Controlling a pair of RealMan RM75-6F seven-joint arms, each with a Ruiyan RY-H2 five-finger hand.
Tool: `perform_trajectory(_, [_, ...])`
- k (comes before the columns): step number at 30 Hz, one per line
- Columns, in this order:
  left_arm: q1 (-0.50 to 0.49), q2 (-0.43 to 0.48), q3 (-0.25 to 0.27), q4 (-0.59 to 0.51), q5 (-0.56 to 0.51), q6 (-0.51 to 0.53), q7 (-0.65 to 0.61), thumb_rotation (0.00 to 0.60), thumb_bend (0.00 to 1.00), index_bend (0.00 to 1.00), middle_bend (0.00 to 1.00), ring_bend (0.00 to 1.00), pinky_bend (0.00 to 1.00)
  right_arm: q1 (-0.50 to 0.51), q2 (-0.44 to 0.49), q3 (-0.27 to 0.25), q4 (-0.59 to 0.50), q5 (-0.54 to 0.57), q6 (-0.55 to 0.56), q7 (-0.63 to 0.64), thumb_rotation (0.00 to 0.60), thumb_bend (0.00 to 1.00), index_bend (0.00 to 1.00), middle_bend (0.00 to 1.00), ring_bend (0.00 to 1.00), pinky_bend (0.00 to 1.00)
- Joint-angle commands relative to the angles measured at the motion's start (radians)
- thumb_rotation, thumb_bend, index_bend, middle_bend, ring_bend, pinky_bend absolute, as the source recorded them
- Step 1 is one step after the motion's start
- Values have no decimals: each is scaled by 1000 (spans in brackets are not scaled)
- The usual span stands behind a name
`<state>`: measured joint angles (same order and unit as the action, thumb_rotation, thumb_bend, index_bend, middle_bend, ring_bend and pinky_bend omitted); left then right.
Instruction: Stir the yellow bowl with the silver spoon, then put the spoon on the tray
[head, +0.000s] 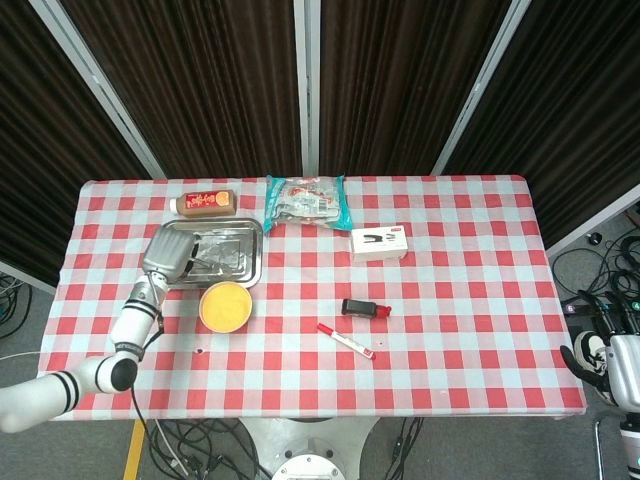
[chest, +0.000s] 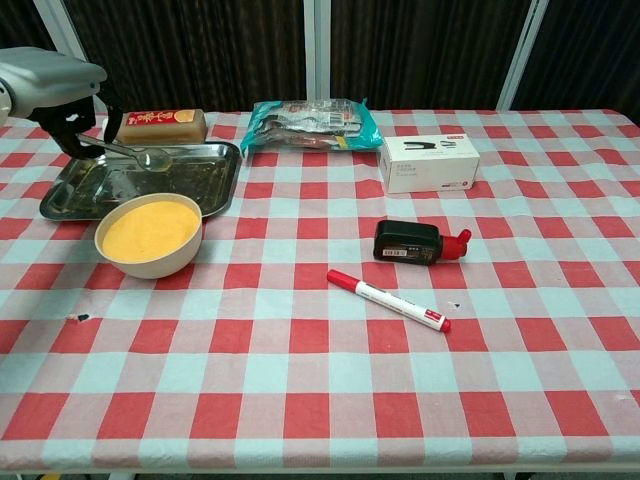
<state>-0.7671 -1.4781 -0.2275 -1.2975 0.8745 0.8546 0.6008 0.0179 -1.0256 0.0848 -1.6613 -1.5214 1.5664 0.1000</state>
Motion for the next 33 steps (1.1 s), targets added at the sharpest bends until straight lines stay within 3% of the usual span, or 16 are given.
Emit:
perform_trajectory(1, [-24,-42,-10,95,-53,-54,-49,600,422,671,1000,997,1000,0,0,1,1,3,-2,0,600,212,127,322,105,237])
perform_trajectory(8, [-55,-96,2,221,-124,-111,-55,600,418,610,1000,996,1000,3,-1,3,3,12,-9,-1,600,212,128,323,105,238])
perform_trajectory(14, [-75,-124,8,273,-166,-129,-50,600,399,390,999,994,1000,5,-4,4,7,15,-14,3,600,212,127,322,105,238])
perform_trajectory(20, [-82,-121,-2,287,-209,-136,-64,600,356,301,986,988,1000,1,-1,4,8,16,-7,7,600,211,127,322,105,238])
perform_trajectory(23, [-57,-87,-22,251,-197,-91,-114,600,341,286,962,971,1000,-1,2,4,13,15,-5,14,600,212,127,322,105,238])
perform_trajectory(28, [42,8,-25,122,-93,84,-217,600,301,279,789,764,933,5,6,2,24,10,-17,21,600,211,127,322,105,239])
perform_trajectory(33, [178,113,35,-21,58,261,-316,600,212,279,551,490,611,18,11,-6,29,-6,-37,22,600,212,127,296,102,204])
